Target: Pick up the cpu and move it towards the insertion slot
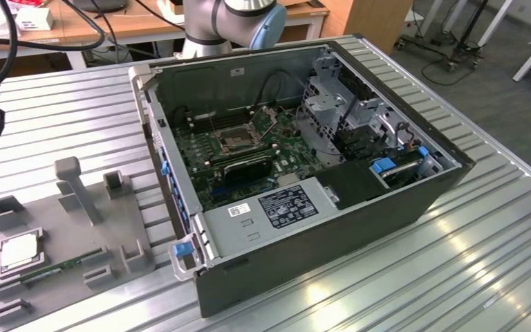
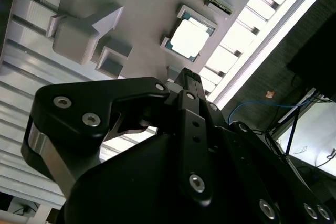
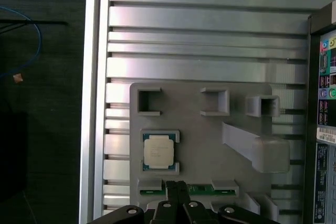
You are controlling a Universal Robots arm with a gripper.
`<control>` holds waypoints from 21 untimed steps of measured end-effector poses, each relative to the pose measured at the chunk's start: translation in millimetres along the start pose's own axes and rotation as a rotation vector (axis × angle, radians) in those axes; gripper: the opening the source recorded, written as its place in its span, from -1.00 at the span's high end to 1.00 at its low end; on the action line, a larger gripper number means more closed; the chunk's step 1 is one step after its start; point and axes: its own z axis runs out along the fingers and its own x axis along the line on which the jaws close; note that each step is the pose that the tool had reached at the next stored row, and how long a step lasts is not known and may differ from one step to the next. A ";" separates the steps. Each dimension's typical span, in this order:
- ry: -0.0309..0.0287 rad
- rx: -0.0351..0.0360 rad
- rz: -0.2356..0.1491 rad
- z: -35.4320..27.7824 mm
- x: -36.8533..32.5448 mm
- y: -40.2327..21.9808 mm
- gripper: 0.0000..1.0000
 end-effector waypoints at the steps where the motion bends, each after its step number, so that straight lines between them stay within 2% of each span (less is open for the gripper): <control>1: 0.0000 0.0000 0.000 0.1 0.0 0.0 0.79; 12: -0.0002 -0.0001 0.000 4.7 1.3 -1.4 0.79; 21: -0.0001 -0.0001 0.000 14.9 2.4 -1.9 0.79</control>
